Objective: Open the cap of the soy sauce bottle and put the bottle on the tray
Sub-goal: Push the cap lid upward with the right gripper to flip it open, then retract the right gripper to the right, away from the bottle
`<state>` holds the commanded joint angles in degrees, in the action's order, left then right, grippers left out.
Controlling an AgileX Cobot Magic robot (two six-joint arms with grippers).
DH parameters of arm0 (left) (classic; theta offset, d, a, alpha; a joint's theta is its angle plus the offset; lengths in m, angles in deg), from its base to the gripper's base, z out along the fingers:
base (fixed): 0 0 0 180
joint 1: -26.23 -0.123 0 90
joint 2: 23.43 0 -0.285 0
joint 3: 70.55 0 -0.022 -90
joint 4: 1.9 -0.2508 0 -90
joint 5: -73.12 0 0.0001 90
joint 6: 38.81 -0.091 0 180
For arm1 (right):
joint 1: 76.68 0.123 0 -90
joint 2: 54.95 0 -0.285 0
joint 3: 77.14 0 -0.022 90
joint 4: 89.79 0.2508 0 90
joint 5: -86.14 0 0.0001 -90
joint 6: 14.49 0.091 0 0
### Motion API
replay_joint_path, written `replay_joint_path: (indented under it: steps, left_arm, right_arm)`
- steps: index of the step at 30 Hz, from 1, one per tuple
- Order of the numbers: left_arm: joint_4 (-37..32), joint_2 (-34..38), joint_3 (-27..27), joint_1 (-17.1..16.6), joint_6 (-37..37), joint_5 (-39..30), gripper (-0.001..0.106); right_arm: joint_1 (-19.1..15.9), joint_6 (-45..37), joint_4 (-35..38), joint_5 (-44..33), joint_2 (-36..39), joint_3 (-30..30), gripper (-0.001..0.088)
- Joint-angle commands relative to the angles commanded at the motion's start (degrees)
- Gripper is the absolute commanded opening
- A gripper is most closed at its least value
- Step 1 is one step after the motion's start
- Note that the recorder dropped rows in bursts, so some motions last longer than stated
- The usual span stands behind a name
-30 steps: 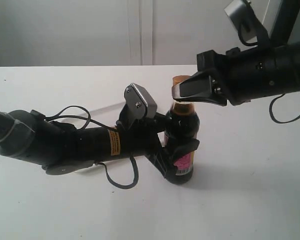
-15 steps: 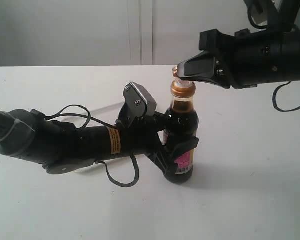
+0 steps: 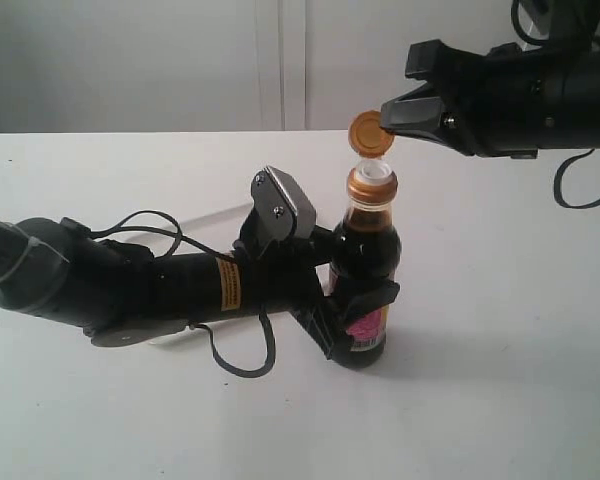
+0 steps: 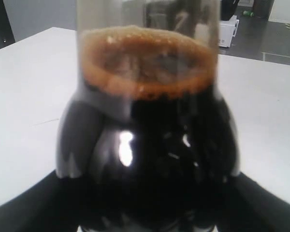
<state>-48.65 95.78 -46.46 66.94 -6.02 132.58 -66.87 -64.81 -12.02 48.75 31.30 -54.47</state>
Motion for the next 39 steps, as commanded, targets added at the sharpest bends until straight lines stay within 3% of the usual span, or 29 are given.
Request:
replay_joint_path:
  steps: [12, 18, 27, 34, 39]
  left_arm:
    - [0.0, 0.0, 0.0, 0.0, 0.0, 0.0, 0.0]
    - [0.0, 0.0, 0.0, 0.0, 0.0, 0.0, 0.0]
    - [0.0, 0.0, 0.0, 0.0, 0.01, 0.4, 0.0]
    - [0.0, 0.0, 0.0, 0.0, 0.01, 0.49, 0.0]
    - [0.0, 0.0, 0.0, 0.0, 0.01, 0.49, 0.0]
  right_arm:
    - [0.0, -0.46, -1.32, -2.58, -4.09, 0.0, 0.0]
    - [0.0, 0.92, -7.29, -5.31, -7.23, 0.0, 0.0]
    - [0.0, 12.41, -25.28, -9.45, -11.5, 0.0, 0.0]
    - [-0.13, 25.45, -48.78, -12.63, -14.47, 0.0, 0.0]
    - [-0.13, 34.28, -60.84, -12.63, -14.47, 0.0, 0.0]
